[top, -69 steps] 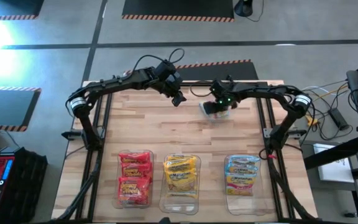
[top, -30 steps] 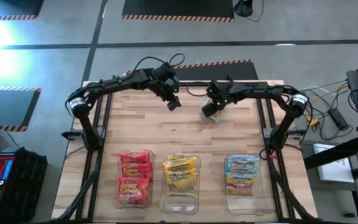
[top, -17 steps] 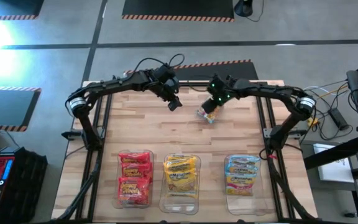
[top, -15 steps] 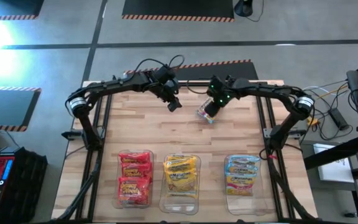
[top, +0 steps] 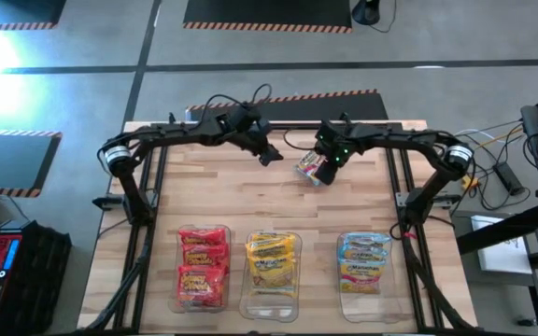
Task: Sort Maruchan noodles
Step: Put the blue noodle pack into the right transparent bin
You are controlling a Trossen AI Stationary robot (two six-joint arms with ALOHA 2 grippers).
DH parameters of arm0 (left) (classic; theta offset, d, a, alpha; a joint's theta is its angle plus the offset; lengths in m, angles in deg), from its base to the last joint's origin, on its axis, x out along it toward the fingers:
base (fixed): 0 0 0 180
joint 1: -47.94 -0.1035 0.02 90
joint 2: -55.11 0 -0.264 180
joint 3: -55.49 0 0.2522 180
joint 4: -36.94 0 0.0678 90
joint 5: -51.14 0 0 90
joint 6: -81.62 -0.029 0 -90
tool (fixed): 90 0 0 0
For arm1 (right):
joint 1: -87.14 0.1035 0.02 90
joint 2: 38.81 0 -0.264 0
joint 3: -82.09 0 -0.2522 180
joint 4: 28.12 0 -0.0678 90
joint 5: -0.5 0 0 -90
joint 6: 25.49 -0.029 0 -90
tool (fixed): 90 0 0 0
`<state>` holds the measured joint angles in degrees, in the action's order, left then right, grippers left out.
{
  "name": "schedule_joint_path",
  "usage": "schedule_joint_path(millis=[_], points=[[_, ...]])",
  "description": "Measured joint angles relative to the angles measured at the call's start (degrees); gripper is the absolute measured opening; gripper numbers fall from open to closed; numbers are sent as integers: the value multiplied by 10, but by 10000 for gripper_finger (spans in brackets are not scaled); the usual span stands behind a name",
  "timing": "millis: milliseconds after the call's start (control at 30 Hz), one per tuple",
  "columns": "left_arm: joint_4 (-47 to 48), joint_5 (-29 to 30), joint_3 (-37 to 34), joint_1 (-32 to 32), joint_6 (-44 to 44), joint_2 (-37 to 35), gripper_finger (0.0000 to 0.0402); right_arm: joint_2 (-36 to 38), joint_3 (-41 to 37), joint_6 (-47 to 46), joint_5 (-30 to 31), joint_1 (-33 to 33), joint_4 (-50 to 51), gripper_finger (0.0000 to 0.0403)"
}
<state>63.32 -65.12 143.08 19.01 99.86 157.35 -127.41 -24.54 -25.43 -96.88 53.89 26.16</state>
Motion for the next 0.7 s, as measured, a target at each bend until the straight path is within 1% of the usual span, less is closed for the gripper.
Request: schedule_joint_path(millis=[100, 233, 333, 533, 700], points=[[-39, 2, -10, 0, 19, 1, 184, -3, -23, -35, 0, 0, -24, 93], [-72, 26, -25, 0, 43, 1, 184, -3, -46, -60, 0, 0, -56, 93], [-98, 30, -44, 0, 70, 2, 184, -3, -56, -75, -1, 0, -70, 89], [-113, 46, -65, 0, 98, 2, 184, -5, -68, -77, -1, 0, -67, 75], [-146, 49, -77, 0, 119, 2, 184, -5, -75, -77, -2, 7, -71, 68]])
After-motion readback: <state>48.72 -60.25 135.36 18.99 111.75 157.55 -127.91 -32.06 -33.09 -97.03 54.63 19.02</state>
